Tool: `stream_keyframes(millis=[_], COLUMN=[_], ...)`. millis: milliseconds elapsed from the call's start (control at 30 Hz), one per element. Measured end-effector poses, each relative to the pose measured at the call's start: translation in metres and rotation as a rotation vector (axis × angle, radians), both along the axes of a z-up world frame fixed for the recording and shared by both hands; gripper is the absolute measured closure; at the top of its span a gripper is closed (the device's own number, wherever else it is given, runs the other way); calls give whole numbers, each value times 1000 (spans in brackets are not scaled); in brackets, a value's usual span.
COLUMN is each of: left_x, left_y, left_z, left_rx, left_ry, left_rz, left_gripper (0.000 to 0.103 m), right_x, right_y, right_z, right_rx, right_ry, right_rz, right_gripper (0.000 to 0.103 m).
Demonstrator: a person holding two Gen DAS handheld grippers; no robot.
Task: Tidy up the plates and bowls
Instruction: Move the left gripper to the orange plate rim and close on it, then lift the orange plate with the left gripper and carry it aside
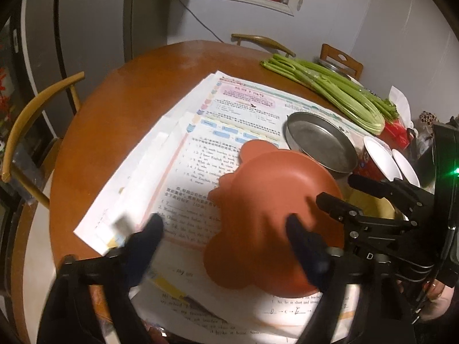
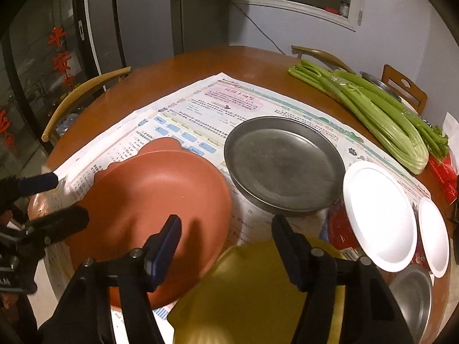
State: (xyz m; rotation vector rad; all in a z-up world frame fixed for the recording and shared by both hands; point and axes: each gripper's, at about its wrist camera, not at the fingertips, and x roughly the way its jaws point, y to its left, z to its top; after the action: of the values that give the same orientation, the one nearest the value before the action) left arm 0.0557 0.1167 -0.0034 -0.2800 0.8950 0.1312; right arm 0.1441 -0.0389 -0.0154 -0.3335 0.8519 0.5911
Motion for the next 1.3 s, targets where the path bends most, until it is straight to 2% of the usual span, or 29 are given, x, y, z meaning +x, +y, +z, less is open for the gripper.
stream_keyframes(millis=[33,67,300,467,867,1300], left_x=[3,6,3,4,9,23], left_y=[0,0,-7,-9,6,49], left_z=[-3,-7,-18,-24,-19,5], left_rx=[-13,-25,-17,-31,-66,-40], left_ry=[20,39,68,76,50,-22], left_rz=[-11,-19,-23,-26,13,81], left_gripper=[42,46,55,68,68,68], right_x=[0,0,2,2,-6,-5], right_y=[1,2,10,16,20,48], right_z=[0,0,-4,-11,-7,18], right_rx=[2,3,-13,-18,22,92], right_ry=[-1,-3,-4,7,25,16], right_rz=[8,16,51,76,83,63], right_gripper=[40,41,44,46,47,47])
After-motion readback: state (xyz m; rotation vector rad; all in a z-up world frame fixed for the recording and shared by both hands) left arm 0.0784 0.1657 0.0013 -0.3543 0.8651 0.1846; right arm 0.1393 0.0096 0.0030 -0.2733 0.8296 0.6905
